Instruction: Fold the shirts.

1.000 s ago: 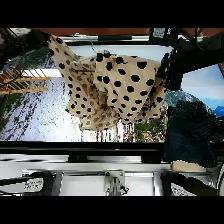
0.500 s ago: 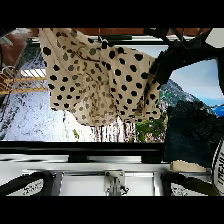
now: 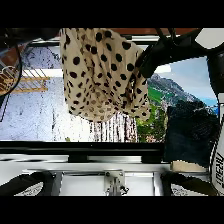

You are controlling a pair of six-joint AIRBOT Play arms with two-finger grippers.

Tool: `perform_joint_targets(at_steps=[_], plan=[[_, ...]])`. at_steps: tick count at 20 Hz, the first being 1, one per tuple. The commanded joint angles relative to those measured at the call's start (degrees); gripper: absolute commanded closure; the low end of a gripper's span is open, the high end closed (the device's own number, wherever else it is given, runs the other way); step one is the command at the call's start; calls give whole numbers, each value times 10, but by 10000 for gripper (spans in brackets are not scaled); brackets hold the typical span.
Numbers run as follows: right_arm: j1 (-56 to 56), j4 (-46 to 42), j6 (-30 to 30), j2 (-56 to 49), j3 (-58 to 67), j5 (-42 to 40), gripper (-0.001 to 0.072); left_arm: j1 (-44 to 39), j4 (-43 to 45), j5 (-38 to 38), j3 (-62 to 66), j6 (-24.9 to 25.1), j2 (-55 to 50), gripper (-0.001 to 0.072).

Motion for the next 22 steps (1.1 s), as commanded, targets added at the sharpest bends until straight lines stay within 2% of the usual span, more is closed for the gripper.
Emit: perform_joint_targets(at_steps=[1,4,8,9,11,12,14,16,18,19,22], plan=[[-9,-8,82,8,1,-98,654,-15,144,-115,1,-47,25,668],[-20,12,93,20,0,-102,655,-13,304,-163,0,-78,50,668],[4,49,92,48,0,-83,656,-13,391,-171,0,-90,32,664],[11,49,92,56,0,-69,656,-13,407,-169,0,-89,26,643],[19,50,94,71,0,-33,656,-13,442,-150,0,-89,20,346],[19,49,101,79,0,-14,656,-13,466,-135,0,-89,20,269],[18,30,108,93,0,9,656,-10,527,-110,1,-92,23,263],[18,23,112,106,0,22,656,-9,569,-94,1,-132,24,263],[19,24,118,115,0,46,656,-24,554,-78,12,-171,25,252],[19,23,123,116,0,61,655,-40,543,-53,19,-185,25,228],[19,24,138,116,0,79,656,-96,538,44,24,-205,23,228]])
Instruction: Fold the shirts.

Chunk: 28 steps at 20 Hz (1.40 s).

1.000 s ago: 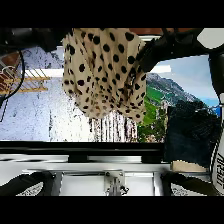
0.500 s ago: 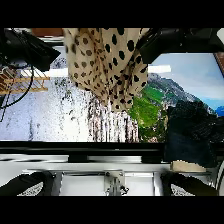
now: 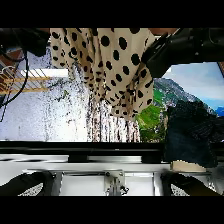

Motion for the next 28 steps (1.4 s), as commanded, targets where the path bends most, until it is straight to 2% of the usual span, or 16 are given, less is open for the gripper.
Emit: perform_joint_targets(at_steps=[1,3,4,8,11,13,16,21,28], plan=[[0,-2,16,5,0,19,656,-52,7,93,7,-34,-2,229],[0,-10,43,5,0,-21,655,-61,7,82,7,-34,-3,230],[0,-44,75,8,0,-51,654,-60,8,68,7,-34,1,231],[0,-309,240,25,0,-123,655,-60,32,25,7,-34,51,232],[-1,-499,350,28,28,-119,655,-60,33,16,7,-34,85,250],[-24,-578,404,28,51,-117,655,-60,33,10,7,-34,94,250],[-111,-591,430,28,80,-92,655,-60,33,-9,6,-54,92,250],[-248,-590,432,34,87,-34,655,-60,33,-25,6,-56,90,250],[-403,-590,464,36,87,-36,655,-60,33,-25,6,-55,90,250]])
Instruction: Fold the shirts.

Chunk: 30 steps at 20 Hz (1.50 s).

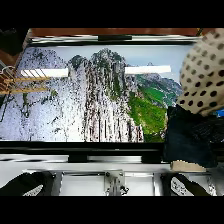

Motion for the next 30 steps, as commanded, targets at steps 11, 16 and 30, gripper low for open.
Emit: perform_joint_targets(at_steps=[11,16,30], plan=[[-194,-2,57,1,1,-29,655,0,0,-1,0,-1,1,250],[-266,-2,21,1,1,-22,655,0,0,-1,0,-1,2,249],[-492,39,-18,41,1,59,656,0,0,1,0,0,2,249]])
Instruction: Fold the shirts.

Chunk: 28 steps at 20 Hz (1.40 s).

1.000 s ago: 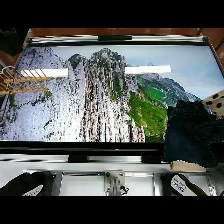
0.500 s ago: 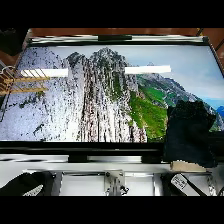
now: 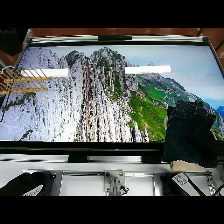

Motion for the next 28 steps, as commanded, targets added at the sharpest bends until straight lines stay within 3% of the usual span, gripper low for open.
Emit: perform_joint_targets(at_steps=[1,9,12,13,20,24,28], plan=[[-78,26,-1,19,0,20,655,0,0,1,0,2,1,249],[-230,139,-12,25,0,43,625,0,1,20,0,2,0,249],[-228,190,-41,26,0,57,285,0,0,49,0,2,0,249],[-228,209,-49,27,0,73,250,0,0,56,0,2,0,250],[-228,283,-66,87,0,163,250,0,0,55,0,2,-14,249],[-228,326,-66,120,-2,262,250,0,0,53,0,2,-39,249],[-228,410,-27,144,-4,262,250,0,0,26,0,2,-74,249]])
